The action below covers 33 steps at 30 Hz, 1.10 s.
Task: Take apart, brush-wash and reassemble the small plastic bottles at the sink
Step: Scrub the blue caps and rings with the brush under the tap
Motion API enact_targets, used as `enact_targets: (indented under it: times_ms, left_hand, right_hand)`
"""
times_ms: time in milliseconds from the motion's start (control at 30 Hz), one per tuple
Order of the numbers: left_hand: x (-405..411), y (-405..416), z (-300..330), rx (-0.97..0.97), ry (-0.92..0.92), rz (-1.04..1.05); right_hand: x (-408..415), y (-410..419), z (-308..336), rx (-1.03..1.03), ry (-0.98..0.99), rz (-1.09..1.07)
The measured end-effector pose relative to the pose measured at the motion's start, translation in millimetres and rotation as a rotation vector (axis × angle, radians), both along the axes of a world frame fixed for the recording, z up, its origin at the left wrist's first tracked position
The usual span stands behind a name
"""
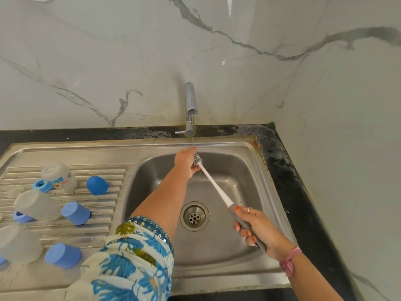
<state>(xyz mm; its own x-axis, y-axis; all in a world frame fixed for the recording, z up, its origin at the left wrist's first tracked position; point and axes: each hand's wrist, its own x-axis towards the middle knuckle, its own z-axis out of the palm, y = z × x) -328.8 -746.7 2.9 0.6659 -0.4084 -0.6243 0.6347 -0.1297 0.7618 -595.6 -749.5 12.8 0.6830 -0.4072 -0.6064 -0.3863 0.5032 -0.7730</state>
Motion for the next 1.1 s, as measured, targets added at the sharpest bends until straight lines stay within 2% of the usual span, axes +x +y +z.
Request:
enact_targets:
  times_ms: [100, 167, 267, 367, 467, 567, 667, 733, 800, 867, 933, 1033, 1100]
  left_hand:
    - [2.3, -8.8, -0.7, 0.019, 0.029, 0.034]
    - [1.7, -14.3, -3.0, -0.028, 0.037, 0.084]
    - [0.8, -15.9, -4.3, -0.138, 0.023, 0.033]
    - [-3.2, -7.2, -3.3, -0.273, 0.085, -0.085]
    - [-7.5, -1.2, -8.4, -0.367, 0.139, -0.014]
    - [-8.5, -5.5, -13.9, -0.351, 0.117, 0.175]
    - [-12.6, -11.4, -15.4, -0.235, 0.052, 0.306]
    - [-9.2, -13.4, -14.1, -0.119, -0.013, 0.332]
    - [-1.3, -16.3, -10.7, -0.013, -0.037, 0.229]
    - [2.2, -17.1, -3.4, 0.007, 0.032, 0.015]
    - [5.0, -18.0, 2.4, -0.038, 0.089, -0.117]
    - [20.5, -16.8, 2.7, -0.139, 0.092, -0.074]
    - [32.8, -17.0, 4.3, -0.147, 0.061, 0.019]
  right_hand:
    - [2.1, -2.3, -5.2, -0.207, 0.071, -0.009]
    - [7.2, -4.0, -6.6, -0.214, 0.068, -0.046]
    - [13.3, -6.8, -3.6, -0.026, 0.012, -0.113]
    - [17.1, -12.9, -2.7, 0.219, -0.072, -0.134]
    - [25.2, -13.3, -2.1, 0.271, -0.095, -0.095]
    - [35.8, -7.5, 1.0, 0.184, -0.067, -0.073]
    - [41.2, 1.6, 4.0, -0.006, 0.013, -0.062]
    - [37.6, 10.5, 5.9, -0.193, 0.054, -0.008]
    - [30.9, 16.3, 7.1, -0.284, 0.045, -0.002]
    - [24.2, 15.4, 8.0, -0.212, 0.043, -0.067]
    - [19.3, 8.0, 10.9, -0.003, 0.02, -0.111]
    - [13.7, -3.9, 14.1, 0.328, -0.06, -0.117]
    - [12.3, -8.3, 13.1, 0.368, -0.074, -0.096]
